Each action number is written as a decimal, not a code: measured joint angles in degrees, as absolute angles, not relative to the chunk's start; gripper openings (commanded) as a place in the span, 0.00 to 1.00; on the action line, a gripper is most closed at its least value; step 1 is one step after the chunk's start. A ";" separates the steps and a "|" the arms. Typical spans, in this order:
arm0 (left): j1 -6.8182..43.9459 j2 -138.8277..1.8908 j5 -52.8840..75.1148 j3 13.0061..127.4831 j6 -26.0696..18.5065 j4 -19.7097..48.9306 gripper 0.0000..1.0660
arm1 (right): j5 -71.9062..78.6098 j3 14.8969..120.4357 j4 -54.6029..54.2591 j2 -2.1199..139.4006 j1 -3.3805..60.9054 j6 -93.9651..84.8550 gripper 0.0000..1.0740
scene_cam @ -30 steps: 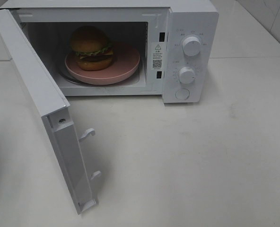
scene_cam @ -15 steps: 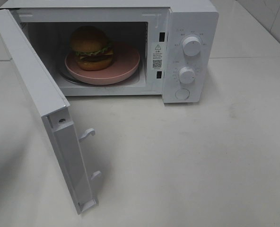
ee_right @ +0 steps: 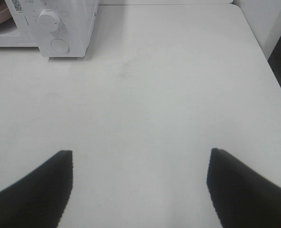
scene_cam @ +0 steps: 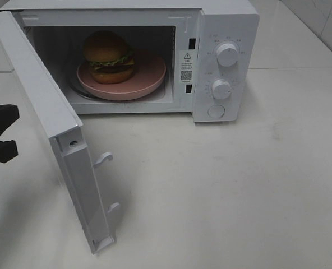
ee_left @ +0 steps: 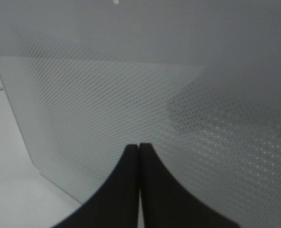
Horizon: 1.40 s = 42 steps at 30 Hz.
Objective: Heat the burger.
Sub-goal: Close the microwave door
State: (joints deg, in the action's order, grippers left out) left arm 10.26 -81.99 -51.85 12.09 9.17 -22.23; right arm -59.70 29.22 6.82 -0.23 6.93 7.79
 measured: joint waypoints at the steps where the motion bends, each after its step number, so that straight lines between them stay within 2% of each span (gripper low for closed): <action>1: 11.17 -82.56 -52.14 12.09 8.54 -20.51 0.00 | -59.70 29.22 6.82 -0.23 6.93 7.79 0.71; 7: 16.10 -85.26 -53.23 13.29 5.27 -12.89 0.00 | -59.70 29.22 6.82 -0.23 6.93 7.79 0.71; 16: 22.46 -89.73 -53.40 17.76 3.95 -6.13 0.00 | -59.70 29.22 6.82 -0.23 6.93 7.79 0.71; 19: 25.50 -91.50 -53.46 19.65 3.04 -3.15 0.00 | -59.70 29.16 6.82 -0.23 6.93 7.79 0.71; 21: 29.22 -94.02 -53.34 22.98 1.72 0.40 0.00 | -59.70 29.16 6.82 -0.23 6.93 7.79 0.71; 31: 35.92 -99.64 -52.37 30.77 0.00 9.28 0.00 | -59.70 29.16 6.82 -0.23 6.93 7.79 0.71; 36: 38.79 -102.56 -50.19 36.27 -2.69 14.50 0.00 | -59.70 29.16 6.82 -0.23 6.93 7.79 0.71; 38: 40.34 -104.34 -48.87 39.71 -5.61 17.65 0.00 | -59.70 29.16 6.82 -0.23 6.93 7.79 0.71; 42: 41.71 -105.83 -48.07 42.80 -8.48 21.37 0.00 | -59.70 29.16 6.82 -0.23 6.93 7.79 0.71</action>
State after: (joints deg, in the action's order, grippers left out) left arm 41.71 -105.83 -48.07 42.80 -8.48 21.37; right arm -59.70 29.16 6.82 -0.23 6.93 7.79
